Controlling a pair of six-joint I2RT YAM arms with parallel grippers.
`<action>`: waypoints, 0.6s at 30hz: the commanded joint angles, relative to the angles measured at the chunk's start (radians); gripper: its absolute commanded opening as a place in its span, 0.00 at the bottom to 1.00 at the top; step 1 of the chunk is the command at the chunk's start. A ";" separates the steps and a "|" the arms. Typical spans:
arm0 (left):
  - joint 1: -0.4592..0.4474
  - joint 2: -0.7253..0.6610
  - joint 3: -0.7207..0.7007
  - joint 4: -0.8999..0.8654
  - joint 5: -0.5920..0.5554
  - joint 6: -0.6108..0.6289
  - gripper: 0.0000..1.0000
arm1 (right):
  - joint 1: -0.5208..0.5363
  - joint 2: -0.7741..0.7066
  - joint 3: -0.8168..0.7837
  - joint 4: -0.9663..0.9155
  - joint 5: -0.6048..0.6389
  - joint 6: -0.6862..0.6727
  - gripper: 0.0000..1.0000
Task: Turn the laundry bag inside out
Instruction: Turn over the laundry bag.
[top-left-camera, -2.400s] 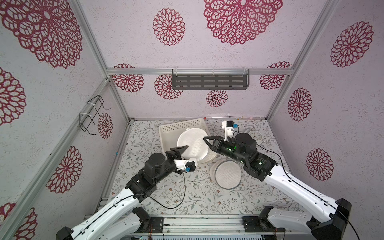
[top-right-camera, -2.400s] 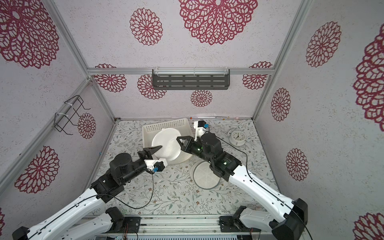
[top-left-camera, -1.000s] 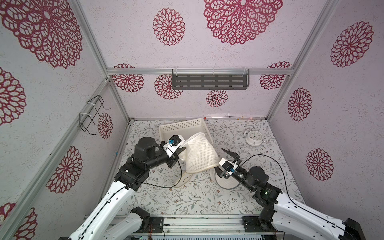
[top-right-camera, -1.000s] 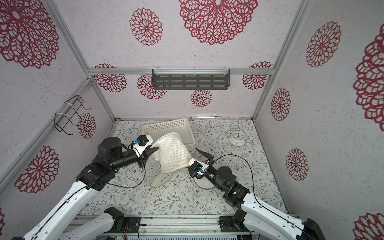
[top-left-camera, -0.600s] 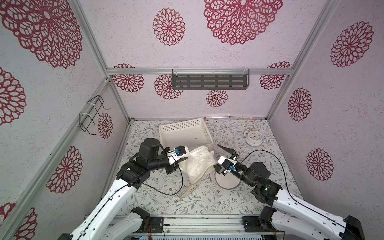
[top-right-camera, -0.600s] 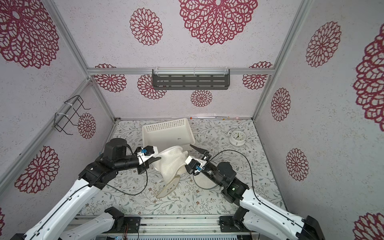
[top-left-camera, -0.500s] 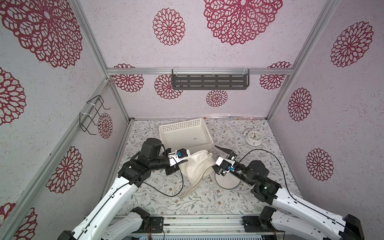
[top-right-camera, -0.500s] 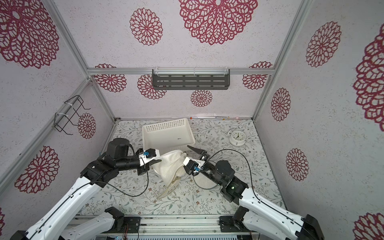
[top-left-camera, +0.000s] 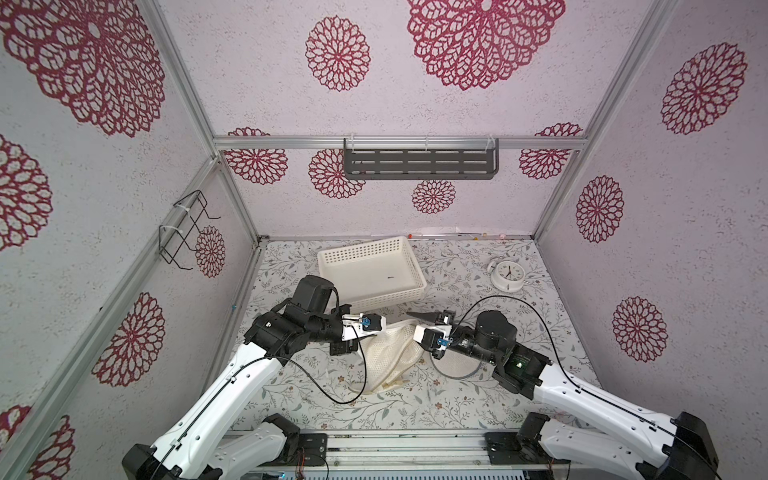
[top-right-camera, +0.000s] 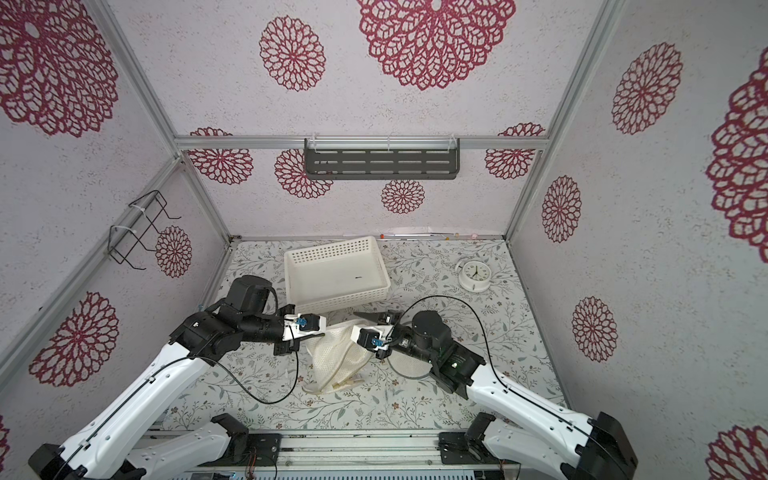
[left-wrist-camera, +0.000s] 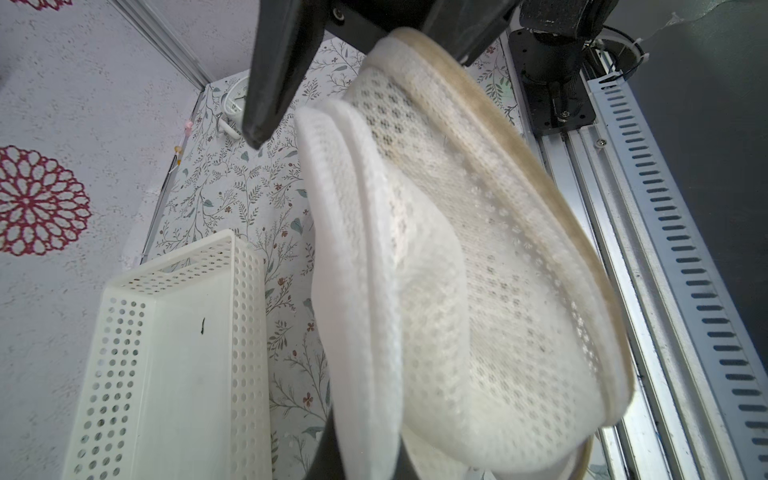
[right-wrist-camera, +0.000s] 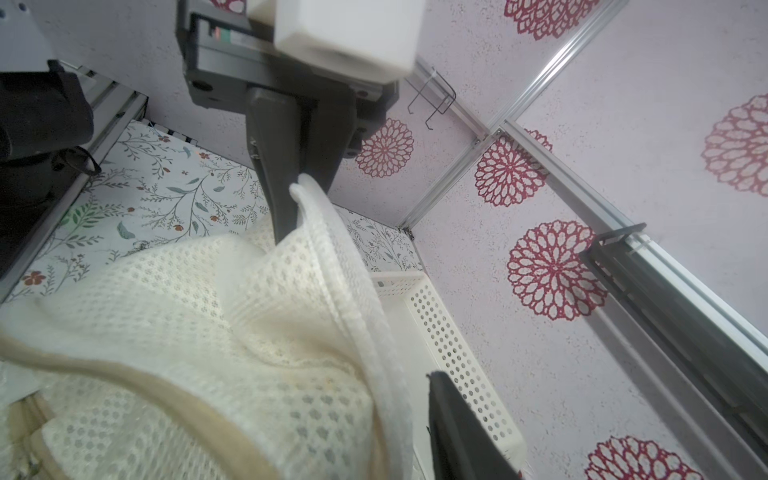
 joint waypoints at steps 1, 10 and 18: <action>-0.008 0.014 0.019 -0.035 0.024 0.031 0.00 | 0.002 0.006 0.043 -0.008 -0.043 -0.009 0.33; -0.008 0.024 0.066 -0.030 -0.006 0.000 0.11 | 0.002 0.021 0.048 -0.035 -0.088 0.034 0.11; 0.002 -0.044 0.024 0.101 -0.123 -0.112 0.68 | 0.002 -0.026 -0.021 0.030 -0.059 0.212 0.00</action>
